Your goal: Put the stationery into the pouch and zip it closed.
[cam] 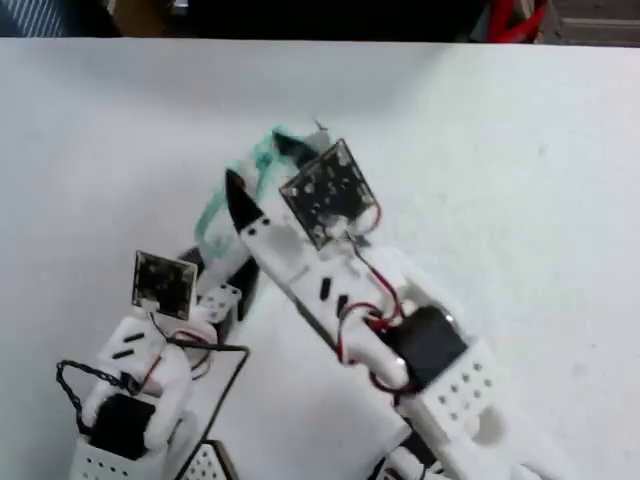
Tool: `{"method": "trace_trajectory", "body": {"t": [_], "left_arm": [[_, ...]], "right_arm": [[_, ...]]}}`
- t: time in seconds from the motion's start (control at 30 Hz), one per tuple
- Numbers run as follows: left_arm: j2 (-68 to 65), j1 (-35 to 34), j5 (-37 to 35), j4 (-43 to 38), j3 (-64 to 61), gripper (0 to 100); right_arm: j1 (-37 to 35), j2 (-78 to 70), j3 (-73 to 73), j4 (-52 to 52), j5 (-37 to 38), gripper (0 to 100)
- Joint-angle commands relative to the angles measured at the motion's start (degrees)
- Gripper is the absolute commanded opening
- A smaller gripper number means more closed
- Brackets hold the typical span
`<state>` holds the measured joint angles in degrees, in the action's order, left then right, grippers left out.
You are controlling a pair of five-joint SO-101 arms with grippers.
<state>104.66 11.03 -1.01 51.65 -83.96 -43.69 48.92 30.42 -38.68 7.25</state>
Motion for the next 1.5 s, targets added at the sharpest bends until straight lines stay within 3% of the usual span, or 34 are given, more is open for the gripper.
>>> {"method": "trace_trajectory", "body": {"t": [0.0, 0.17, 0.33, 0.63, 0.93, 1.2, 1.37, 1.47], "left_arm": [[-0.04, 0.22, -0.53, -0.97, 0.35, 20], [-0.04, 0.22, -0.26, -0.97, 0.26, 20], [-0.04, 0.22, -0.26, -0.97, 0.18, 20], [-0.04, 0.22, -0.18, -0.97, 0.44, 20], [-0.04, 0.22, -0.18, -0.97, 0.35, 20], [-0.04, 0.22, -0.18, -0.88, 0.26, 19], [-0.04, 0.22, -0.09, -1.14, 0.53, 10], [-0.04, 0.22, -0.09, -2.73, 0.35, 7]], "right_arm": [[1.71, 3.82, -7.65, -6.99, 0.09, 31.7], [9.10, 1.27, -13.98, -8.75, 0.09, 28.1], [12.97, -12.79, -22.59, -14.37, 0.88, 27.9], [10.24, -26.86, -39.47, -39.43, 31.30, 27.9], [7.52, -28.62, -39.30, -36.44, 33.23, 27.1], [9.63, -37.05, -39.56, -31.87, 37.63, 13.0], [7.25, -36.44, -39.82, -31.87, 44.66, 1.9], [5.85, -34.59, -39.47, -32.40, 45.71, 2.1]]}}
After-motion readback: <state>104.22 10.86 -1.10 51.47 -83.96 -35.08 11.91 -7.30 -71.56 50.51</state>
